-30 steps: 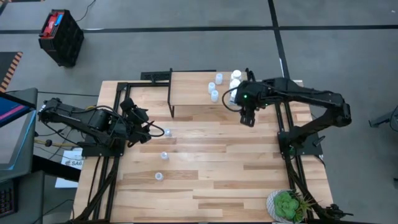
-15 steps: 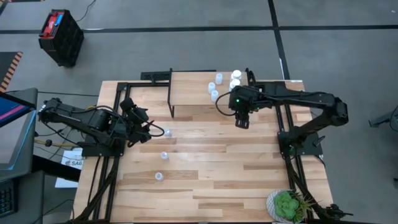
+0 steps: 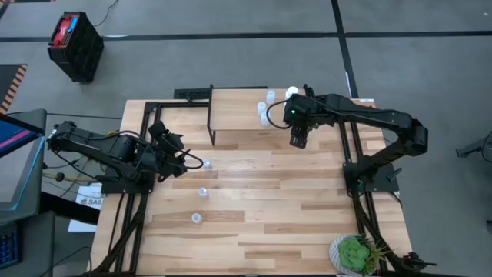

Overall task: Pick and place medicine bottles onto shelf by color
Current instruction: Put the large white pill bottle on the shelf aligned with the other large pill bottles, then adjust the center small white pill bottle on the shelf

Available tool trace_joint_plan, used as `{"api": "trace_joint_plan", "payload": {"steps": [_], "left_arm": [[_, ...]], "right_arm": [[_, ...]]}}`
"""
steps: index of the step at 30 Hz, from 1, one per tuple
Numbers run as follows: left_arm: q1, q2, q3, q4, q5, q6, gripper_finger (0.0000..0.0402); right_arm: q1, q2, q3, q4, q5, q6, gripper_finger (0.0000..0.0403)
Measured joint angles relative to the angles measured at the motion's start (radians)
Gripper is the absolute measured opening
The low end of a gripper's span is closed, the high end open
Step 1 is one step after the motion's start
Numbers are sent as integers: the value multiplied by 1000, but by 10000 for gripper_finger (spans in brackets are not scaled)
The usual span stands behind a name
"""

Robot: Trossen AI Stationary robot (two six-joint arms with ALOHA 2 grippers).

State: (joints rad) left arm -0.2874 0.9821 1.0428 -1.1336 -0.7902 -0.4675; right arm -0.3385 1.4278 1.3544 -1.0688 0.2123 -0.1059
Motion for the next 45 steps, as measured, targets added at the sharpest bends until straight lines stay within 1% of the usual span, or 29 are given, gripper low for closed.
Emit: {"api": "trace_joint_plan", "payload": {"steps": [7, 13, 15, 17, 20, 22, 25, 31, 33, 36, 39, 42, 45], "left_arm": [[0, 0, 0, 0, 1, 0, 245], [0, 0, 0, 25, -10, 2, 245], [0, 0, 0, 75, -36, 33, 245], [7, 0, 0, 149, -52, 98, 245], [41, 0, 0, 302, -38, 222, 245], [79, 3, 0, 407, -8, 306, 245], [151, 23, 1, 559, 85, 432, 245], [282, 118, 1, 842, 290, 558, 245], [317, 163, 1, 935, 325, 598, 245], [373, 234, 6, 1046, 341, 654, 245], [448, 311, 50, 1060, 352, 680, 245], [531, 395, 112, 1018, 444, 681, 236], [597, 486, 188, 958, 535, 673, 213]], "right_arm": [[16, 0, 0, -26, -1, 6, 248], [104, -1, 0, -99, -20, 51, 248], [139, -1, 0, -142, -20, 55, 248], [168, -9, 0, -179, -20, 77, 248], [202, -36, 0, -210, -9, 119, 248], [215, -60, 0, -218, -5, 141, 248], [231, -112, 0, -222, -3, 160, 248], [268, -211, 0, -222, -2, 189, 248], [281, -238, 0, -220, -2, 188, 248], [296, -271, 0, -221, -2, 204, 248], [313, -301, 0, -237, -2, 238, 248], [330, -322, 0, -245, -2, 262, 248], [346, -338, 0, -253, -2, 278, 248]]}}
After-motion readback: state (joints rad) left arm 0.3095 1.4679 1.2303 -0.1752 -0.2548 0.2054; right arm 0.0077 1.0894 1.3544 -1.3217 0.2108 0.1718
